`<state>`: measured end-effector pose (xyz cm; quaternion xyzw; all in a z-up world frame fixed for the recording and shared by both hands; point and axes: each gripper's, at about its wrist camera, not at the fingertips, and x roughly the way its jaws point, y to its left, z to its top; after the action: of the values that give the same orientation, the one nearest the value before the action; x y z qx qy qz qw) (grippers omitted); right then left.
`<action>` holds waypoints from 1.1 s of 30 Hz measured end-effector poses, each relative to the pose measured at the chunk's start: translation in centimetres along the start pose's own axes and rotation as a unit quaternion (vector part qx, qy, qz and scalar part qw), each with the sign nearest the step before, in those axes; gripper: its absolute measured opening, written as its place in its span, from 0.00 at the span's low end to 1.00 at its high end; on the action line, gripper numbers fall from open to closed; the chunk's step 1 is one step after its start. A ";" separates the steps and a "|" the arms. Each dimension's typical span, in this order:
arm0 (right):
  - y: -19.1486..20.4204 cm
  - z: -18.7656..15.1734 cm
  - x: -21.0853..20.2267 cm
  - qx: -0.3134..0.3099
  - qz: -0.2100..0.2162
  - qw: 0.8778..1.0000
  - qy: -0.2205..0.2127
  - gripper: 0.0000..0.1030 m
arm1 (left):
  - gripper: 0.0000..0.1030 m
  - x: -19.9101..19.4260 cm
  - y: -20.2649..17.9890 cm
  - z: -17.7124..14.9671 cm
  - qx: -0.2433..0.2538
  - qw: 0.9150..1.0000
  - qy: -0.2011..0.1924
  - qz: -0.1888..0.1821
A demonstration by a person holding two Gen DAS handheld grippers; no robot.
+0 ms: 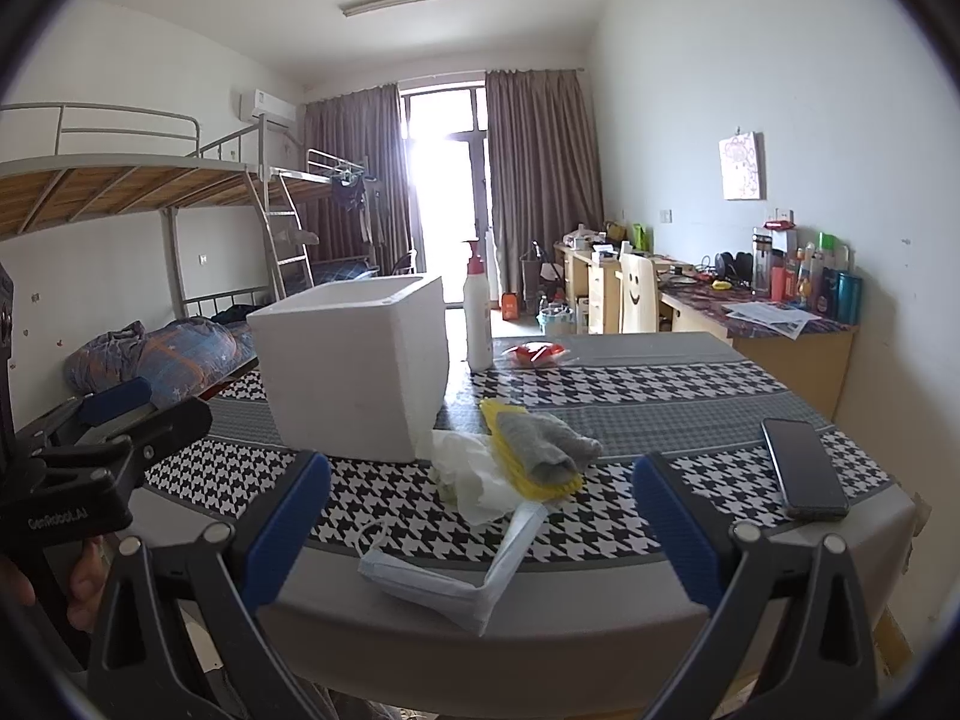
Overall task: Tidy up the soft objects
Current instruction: 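Move both tools toward the soft items beside the white foam box, then grasp the light-blue face mask with the right tool and lift it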
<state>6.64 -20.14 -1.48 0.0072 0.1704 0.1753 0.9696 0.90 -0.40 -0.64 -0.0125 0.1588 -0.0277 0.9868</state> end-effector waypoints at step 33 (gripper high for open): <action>-2.7 -2.7 4.2 0.026 -0.021 0.995 0.094 0.98 | 0.99 7.1 -1.2 -1.2 0.025 0.996 0.081 -0.032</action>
<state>10.38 -21.40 -5.56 0.0118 0.2651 0.1501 0.9524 7.17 -1.99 -3.95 0.0096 0.2365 -0.0642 0.9695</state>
